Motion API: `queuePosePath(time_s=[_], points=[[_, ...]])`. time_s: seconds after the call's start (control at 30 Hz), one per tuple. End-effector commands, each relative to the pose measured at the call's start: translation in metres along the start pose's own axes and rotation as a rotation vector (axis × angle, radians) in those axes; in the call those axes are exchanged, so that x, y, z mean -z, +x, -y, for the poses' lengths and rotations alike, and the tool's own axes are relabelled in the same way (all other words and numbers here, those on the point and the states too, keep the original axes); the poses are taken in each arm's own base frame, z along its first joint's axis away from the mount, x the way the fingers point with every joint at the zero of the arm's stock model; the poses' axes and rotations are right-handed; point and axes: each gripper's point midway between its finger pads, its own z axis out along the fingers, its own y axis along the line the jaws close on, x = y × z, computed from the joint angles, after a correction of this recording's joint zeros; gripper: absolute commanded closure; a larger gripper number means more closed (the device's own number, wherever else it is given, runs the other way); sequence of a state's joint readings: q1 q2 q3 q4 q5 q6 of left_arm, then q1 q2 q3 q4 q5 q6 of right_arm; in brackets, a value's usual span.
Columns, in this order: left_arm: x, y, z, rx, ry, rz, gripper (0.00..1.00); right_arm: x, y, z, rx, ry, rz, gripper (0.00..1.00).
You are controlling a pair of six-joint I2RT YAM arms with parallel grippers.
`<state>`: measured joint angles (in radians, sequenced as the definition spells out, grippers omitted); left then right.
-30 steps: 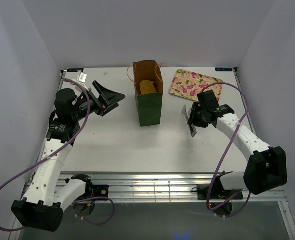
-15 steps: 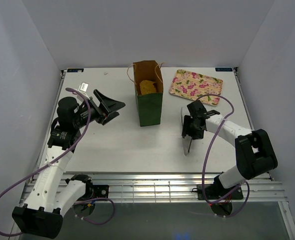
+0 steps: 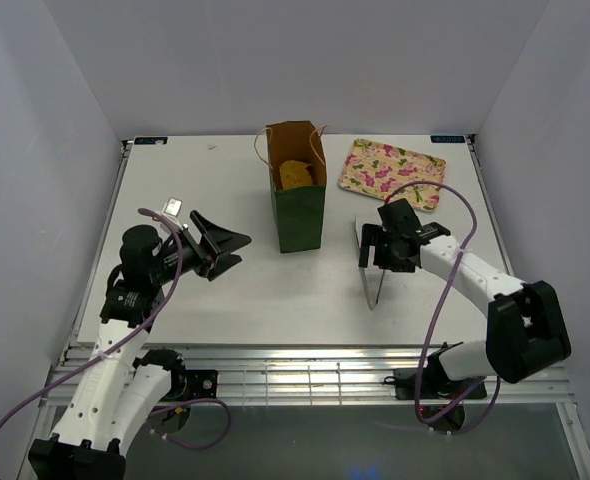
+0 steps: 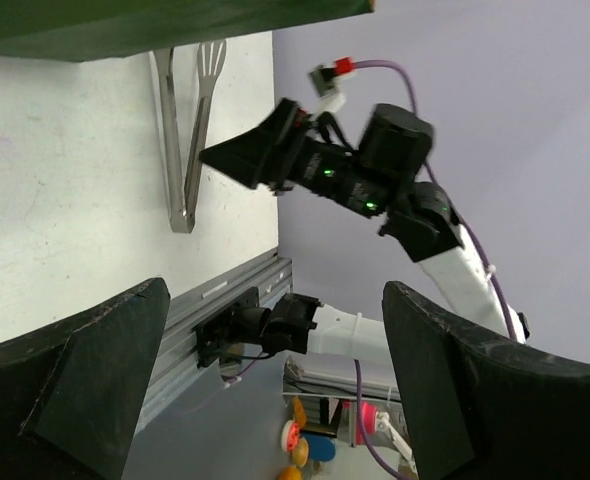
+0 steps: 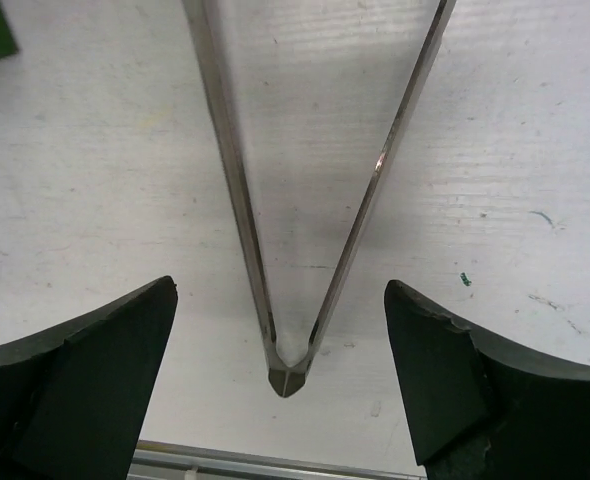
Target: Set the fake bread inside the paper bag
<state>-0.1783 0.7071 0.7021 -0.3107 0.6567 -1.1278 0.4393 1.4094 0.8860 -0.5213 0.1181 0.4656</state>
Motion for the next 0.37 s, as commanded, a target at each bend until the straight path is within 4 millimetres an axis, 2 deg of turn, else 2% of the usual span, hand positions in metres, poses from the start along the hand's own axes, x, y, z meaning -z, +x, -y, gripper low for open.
queuePosePath(time_s=[0.0, 0.03, 0.07, 0.1, 0.13, 0.2, 0.23, 0.27, 0.3, 0.33], points=[[0.001, 0.013, -0.014, 0.008, 0.004, -0.045, 0.02, 0.034, -0.013, 0.003, 0.013, -0.007, 0.101, 0.10], [0.001, 0.015, -0.017, 0.005, 0.007, -0.051, 0.02, 0.048, -0.014, -0.002, -0.004, -0.047, 0.127, 0.10], [0.002, 0.016, -0.014, -0.016, 0.032, -0.045, 0.02, 0.053, -0.007, -0.004, -0.002, -0.074, 0.121, 0.10], [0.001, 0.021, -0.025, -0.007, 0.028, -0.051, 0.02, 0.058, -0.002, -0.007, -0.004, -0.106, 0.123, 0.10], [0.001, 0.024, -0.028, -0.011, 0.039, -0.057, 0.02, 0.074, 0.000, -0.013, -0.011, -0.167, 0.161, 0.10], [0.004, 0.029, -0.027, -0.036, 0.097, -0.049, 0.02, 0.075, 0.019, -0.007, -0.022, -0.195, 0.160, 0.10], [0.004, 0.040, -0.040, 0.014, 0.102, -0.080, 0.02, 0.089, 0.022, -0.009, -0.024, -0.244, 0.215, 0.10], [0.005, 0.039, -0.030, -0.019, 0.179, -0.066, 0.02, 0.083, 0.040, -0.008, -0.035, -0.275, 0.191, 0.10], [0.007, 0.051, -0.044, 0.073, 0.204, -0.087, 0.02, 0.099, 0.039, -0.012, -0.036, -0.341, 0.270, 0.10], [0.010, 0.057, -0.044, 0.092, 0.258, -0.099, 0.02, 0.108, 0.040, -0.024, -0.019, -0.435, 0.303, 0.10]])
